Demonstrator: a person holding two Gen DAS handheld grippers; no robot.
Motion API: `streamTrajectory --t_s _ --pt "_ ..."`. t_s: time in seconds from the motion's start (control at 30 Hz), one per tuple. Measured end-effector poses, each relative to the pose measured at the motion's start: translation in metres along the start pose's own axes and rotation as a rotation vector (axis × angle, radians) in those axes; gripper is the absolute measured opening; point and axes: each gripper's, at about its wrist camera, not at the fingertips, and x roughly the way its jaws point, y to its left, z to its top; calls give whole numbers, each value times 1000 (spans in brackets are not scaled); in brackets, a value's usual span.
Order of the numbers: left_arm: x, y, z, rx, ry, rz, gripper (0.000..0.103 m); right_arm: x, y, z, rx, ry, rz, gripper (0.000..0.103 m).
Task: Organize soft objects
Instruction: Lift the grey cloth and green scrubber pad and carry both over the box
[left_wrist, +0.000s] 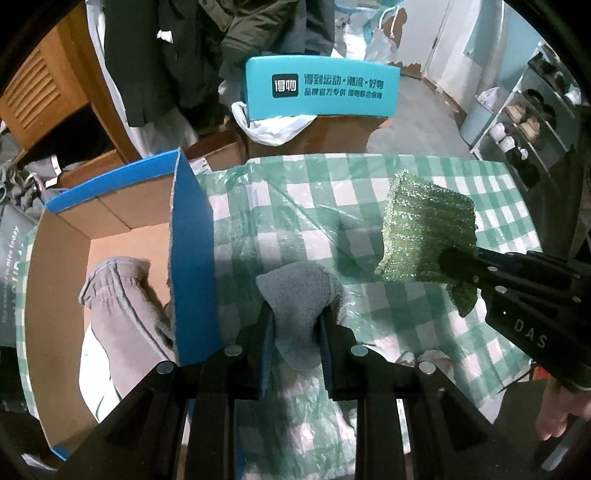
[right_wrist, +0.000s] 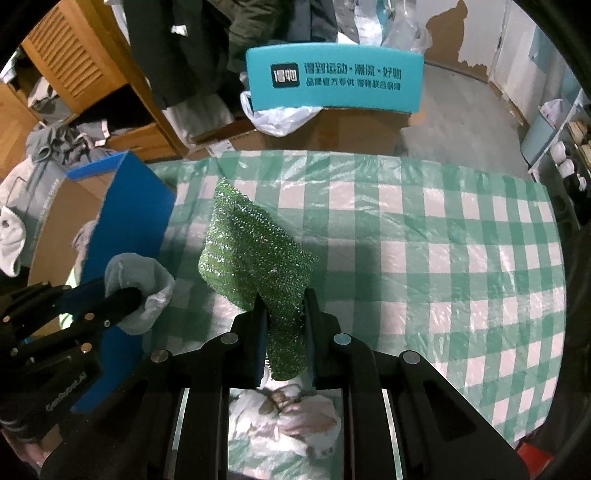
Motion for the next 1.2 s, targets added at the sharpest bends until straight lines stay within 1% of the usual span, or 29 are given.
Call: streamTrajectory --t_s 0.37,0.47,0.57,0.97,1.2 --pt "-34 6 -13 4 -52 -6 22 -31 12 -8 -42 -44 42 15" --pt "-41 7 -15 10 -64 -22 22 -39 17 -8 -59 -68 46 15" --pt "-48 9 -17 8 -79 -15 22 -46 24 -8 -75 -85 55 15" --pt "-69 25 -27 -13 -115 -7 22 -52 46 -8 -117 -96 79 15" --pt "-77 43 -32 -41 -132 2 22 -53 65 -4 -147 -99 87 15"
